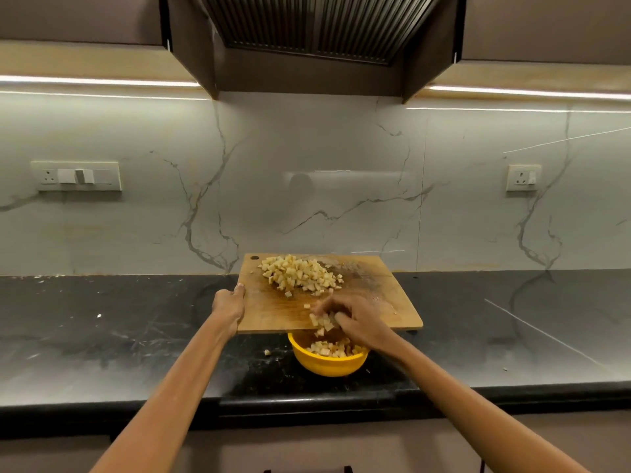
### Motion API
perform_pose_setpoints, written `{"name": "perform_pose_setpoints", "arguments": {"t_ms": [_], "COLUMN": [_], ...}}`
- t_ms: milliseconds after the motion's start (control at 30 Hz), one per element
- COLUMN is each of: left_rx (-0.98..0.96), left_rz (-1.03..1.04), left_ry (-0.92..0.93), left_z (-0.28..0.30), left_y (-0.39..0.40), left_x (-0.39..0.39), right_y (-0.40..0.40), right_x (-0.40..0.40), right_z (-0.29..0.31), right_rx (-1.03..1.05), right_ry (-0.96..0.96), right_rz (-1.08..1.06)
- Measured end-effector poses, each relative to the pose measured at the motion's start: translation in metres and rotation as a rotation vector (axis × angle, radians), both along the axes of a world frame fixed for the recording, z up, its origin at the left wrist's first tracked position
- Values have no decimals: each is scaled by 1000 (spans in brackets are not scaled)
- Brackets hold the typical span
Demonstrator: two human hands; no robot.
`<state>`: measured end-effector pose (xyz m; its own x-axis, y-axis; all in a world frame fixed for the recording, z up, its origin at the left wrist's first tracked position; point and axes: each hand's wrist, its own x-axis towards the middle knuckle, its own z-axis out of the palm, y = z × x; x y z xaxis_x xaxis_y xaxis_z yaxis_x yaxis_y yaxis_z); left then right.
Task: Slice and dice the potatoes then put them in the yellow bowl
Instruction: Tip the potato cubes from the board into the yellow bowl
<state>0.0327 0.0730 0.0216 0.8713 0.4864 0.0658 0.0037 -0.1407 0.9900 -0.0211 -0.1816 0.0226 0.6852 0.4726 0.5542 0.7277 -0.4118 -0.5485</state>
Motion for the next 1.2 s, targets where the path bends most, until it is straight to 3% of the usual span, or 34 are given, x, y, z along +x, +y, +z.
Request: {"name": "perform_pose_setpoints", "arguments": {"t_ms": [67,167,267,367,500,800,1000,1200], "left_rx": [3,1,-7,-5,-13,-30,-38,-18], "left_rz": [-8,-26,-23,-20,-31,-34,-51,-37], "left_ry": [16,32,42,49,48,62,53,51], "left_z": [0,-2,-3,-3,-2,-3,-1,2], "left_y": [1,0,1,1,1,1,0,-2], "left_x": [0,0,1,-1,-2,-5,-7,-9], "right_y": [-2,-10,-8,7,30,14,-1,8], "right_x": [5,34,57,69,73,54,52,57], "right_z": [4,20,37,46,46,25,31,33], "right_rx": [120,251,160,109,-14,-35,116,-36], "right_ry": [0,-29,61,193,89,-133,13,113], "right_rz": [22,-180,-280,-242,-223,-200,-231,-283]}}
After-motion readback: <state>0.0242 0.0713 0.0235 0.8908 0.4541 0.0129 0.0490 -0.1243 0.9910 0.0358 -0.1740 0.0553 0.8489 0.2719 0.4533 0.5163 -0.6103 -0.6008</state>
